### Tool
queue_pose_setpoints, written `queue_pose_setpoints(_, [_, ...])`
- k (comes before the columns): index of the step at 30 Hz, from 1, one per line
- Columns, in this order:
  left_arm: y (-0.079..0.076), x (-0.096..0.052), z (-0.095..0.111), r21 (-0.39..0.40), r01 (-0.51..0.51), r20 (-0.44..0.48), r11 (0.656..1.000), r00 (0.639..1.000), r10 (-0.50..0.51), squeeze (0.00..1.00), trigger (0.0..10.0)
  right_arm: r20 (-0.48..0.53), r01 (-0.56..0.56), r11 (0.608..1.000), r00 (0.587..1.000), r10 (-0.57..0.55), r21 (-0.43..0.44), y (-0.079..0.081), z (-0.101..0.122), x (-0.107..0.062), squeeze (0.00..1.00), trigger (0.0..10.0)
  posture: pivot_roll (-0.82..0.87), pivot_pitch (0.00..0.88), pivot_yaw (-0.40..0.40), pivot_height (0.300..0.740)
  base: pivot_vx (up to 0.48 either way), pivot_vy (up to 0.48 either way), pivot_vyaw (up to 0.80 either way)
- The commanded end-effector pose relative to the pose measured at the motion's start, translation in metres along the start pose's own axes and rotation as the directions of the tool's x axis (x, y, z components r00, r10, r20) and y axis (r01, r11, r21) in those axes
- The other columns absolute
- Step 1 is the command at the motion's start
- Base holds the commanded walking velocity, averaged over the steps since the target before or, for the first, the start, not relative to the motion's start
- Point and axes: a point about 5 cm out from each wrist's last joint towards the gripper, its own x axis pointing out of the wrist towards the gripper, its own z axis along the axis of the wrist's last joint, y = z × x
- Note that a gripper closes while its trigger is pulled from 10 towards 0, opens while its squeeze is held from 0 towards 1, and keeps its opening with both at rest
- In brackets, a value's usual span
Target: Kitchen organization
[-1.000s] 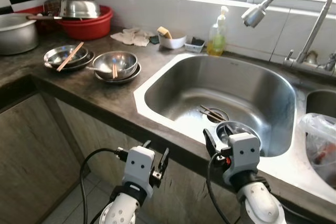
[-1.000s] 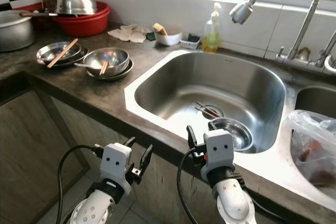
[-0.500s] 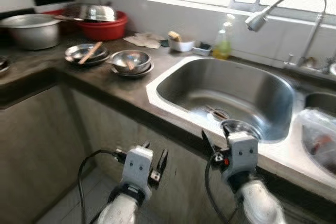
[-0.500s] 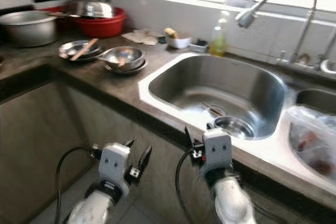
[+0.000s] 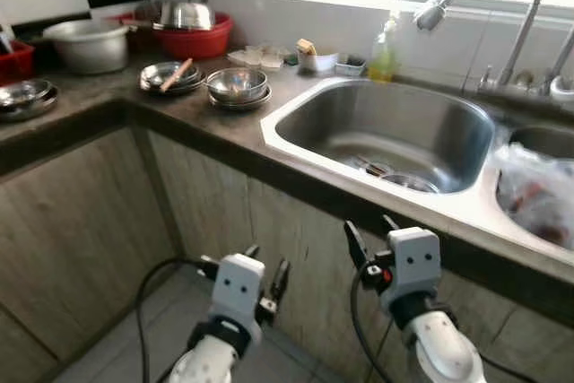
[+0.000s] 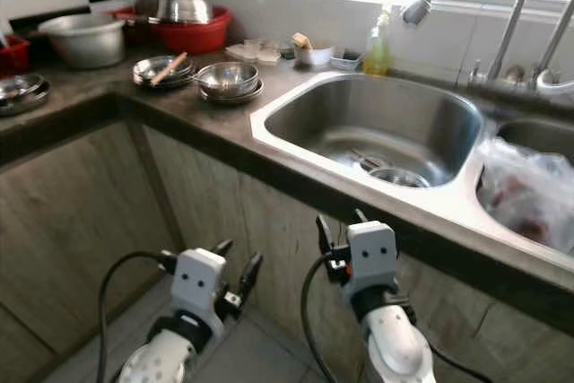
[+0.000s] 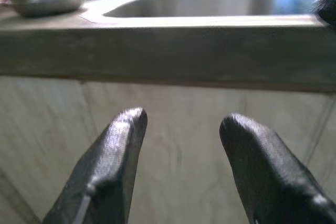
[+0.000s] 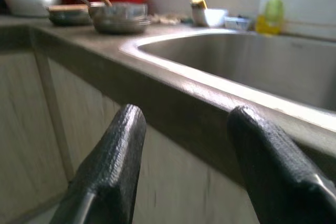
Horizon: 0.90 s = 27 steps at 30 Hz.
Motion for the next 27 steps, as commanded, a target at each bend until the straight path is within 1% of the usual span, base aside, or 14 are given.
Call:
queue_pose_setpoints(1, [0.0021,0.0013,0.0041,0.01,0.0,0.019,1.0,1.0,0.0,0.0,10.0,-0.003,0.003,1.0,1.0,-0.003,0.008,-0.0001,-0.0004,-0.0002,0.0,10.0,0.03,0.0,-0.029,0.74,-0.3,0.0,0.0])
queue_pose_setpoints(27, [0.0021,-0.0006,0.0063,0.013,-0.012,0.017,1.0,1.0,0.012,0.0,10.0,-0.021,0.006,1.0,1.0,-0.006,-0.008,0.0001,-0.0034,-0.0019,0.0,10.0,0.04,0.003,-0.031,0.74,-0.3,0.0,0.0])
